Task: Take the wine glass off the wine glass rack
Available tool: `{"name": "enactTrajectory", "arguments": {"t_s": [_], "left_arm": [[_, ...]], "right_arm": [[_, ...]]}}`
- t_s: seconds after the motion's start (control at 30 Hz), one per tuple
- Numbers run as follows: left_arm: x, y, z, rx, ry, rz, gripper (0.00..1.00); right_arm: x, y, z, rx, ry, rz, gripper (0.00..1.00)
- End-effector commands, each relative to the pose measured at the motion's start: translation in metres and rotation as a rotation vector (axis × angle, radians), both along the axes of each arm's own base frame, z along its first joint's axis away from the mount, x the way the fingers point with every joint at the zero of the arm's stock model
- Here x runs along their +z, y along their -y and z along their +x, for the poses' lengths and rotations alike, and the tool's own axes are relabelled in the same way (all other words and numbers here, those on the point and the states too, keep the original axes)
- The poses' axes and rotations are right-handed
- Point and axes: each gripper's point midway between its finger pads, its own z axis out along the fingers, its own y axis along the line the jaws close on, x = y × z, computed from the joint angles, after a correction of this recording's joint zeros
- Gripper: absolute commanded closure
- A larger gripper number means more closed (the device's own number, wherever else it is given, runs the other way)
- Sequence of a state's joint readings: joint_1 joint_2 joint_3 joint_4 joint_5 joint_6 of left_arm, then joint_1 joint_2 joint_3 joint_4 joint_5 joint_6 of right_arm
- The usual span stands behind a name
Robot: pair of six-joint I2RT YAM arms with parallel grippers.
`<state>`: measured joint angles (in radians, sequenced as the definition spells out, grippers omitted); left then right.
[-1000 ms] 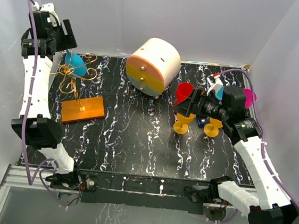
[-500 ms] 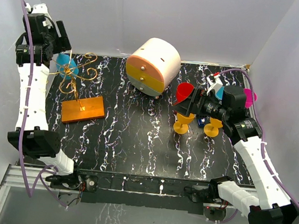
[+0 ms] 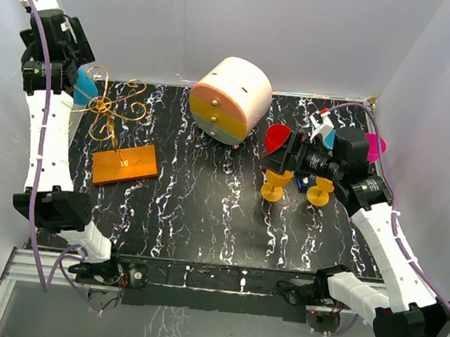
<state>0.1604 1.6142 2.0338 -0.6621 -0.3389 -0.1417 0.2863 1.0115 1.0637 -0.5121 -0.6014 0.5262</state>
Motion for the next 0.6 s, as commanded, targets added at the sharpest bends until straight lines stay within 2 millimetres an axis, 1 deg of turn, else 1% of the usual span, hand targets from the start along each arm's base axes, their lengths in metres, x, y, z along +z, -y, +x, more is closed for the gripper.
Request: {"name": "enactTrajectory", "arguments": {"t_s": [0.0, 0.07, 0.17, 0.23, 0.37, 0.4, 0.47, 0.57], "left_arm": [[0.068, -0.017, -0.008, 0.103, 0.2, 0.06, 0.39], [0.085, -0.019, -0.013, 0.119, 0.256, 0.069, 0.4], [0.11, -0.007, -0.021, 0.072, 0.359, 0.041, 0.4], [0.128, 0.008, -0.028, 0.013, 0.442, -0.013, 0.4], [0.171, 0.041, -0.058, -0.117, 0.621, -0.121, 0.4], [0.177, 0.047, -0.062, -0.14, 0.653, -0.156, 0.4], [0.206, 0.066, -0.091, -0.215, 0.757, -0.209, 0.41], [0.229, 0.095, -0.113, -0.343, 0.849, -0.319, 0.41]], "right_arm": [[0.025, -0.003, 0.005, 0.002, 0.088, 0.03, 0.02], [0.027, -0.002, 0.004, -0.003, 0.087, 0.031, 0.02], [0.027, -0.002, 0.005, -0.01, 0.084, 0.035, 0.02], [0.028, -0.002, 0.005, -0.013, 0.08, 0.043, 0.02], [0.034, -0.005, 0.006, -0.012, 0.07, 0.074, 0.02], [0.036, -0.006, 0.006, -0.01, 0.07, 0.082, 0.02], [0.041, -0.008, 0.005, -0.005, 0.074, 0.098, 0.02], [0.051, -0.01, 0.006, 0.002, 0.087, 0.123, 0.02]]}}
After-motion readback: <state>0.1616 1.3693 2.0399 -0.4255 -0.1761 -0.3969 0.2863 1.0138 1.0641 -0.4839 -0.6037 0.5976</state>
